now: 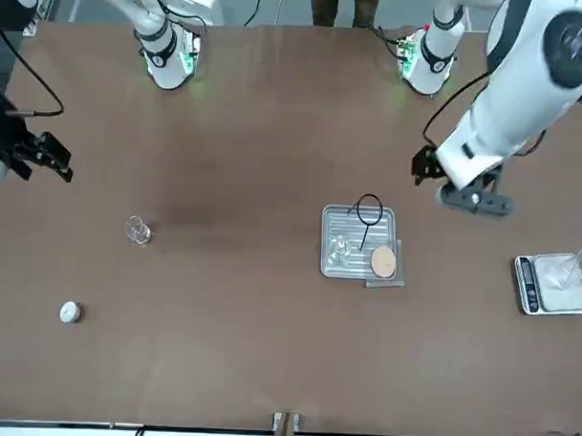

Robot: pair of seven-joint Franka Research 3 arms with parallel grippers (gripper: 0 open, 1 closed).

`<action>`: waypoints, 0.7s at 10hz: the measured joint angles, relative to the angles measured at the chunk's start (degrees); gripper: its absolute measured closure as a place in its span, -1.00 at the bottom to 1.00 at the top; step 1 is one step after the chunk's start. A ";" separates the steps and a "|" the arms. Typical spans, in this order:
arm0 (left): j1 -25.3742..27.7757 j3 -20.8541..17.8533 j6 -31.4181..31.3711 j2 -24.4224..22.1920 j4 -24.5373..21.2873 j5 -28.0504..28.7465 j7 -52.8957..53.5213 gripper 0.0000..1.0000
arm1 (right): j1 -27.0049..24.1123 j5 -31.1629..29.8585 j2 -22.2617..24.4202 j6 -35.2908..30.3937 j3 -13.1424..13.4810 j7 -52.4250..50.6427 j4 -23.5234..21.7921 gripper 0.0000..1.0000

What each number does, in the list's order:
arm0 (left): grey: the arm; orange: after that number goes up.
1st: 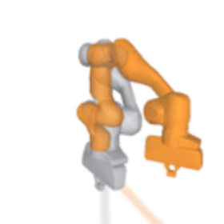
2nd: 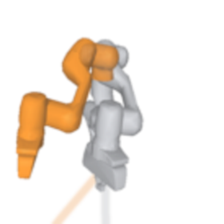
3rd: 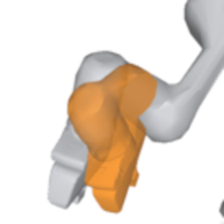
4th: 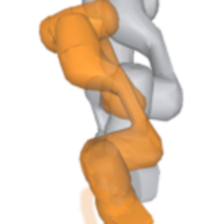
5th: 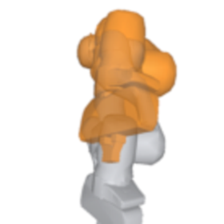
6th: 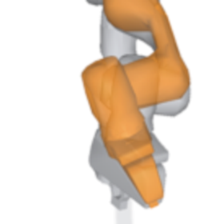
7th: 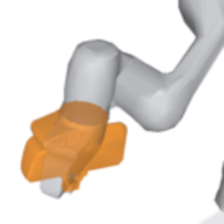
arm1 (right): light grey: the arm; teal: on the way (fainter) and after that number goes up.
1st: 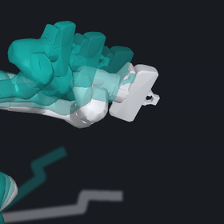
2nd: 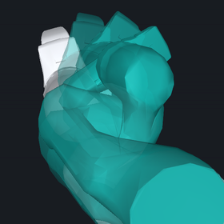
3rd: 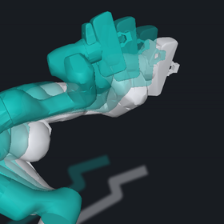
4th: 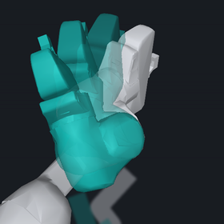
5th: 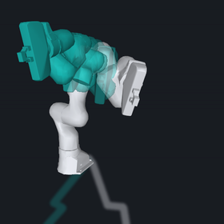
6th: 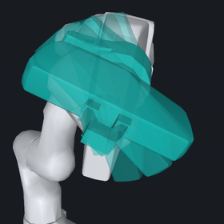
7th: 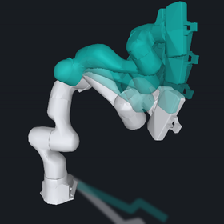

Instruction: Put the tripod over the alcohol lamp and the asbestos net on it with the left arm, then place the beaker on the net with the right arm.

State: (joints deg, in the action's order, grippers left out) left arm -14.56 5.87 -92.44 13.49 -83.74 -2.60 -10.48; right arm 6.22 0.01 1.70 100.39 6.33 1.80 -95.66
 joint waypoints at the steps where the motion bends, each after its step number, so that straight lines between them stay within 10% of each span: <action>1: -0.52 0.60 -1.89 2.35 -0.04 -0.40 0.00 -0.99 | -0.01 0.00 0.00 0.00 0.03 0.00 0.00 -1.00; 7: -11.03 1.49 -12.04 10.82 -0.25 0.82 -13.49 -0.93 | 0.02 -0.06 0.00 0.10 -0.04 -0.13 0.24 -1.00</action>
State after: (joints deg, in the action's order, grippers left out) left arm -25.59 7.36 -104.47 24.31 -84.00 -1.78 -23.97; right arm 6.25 -0.05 1.71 100.49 6.29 1.67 -95.42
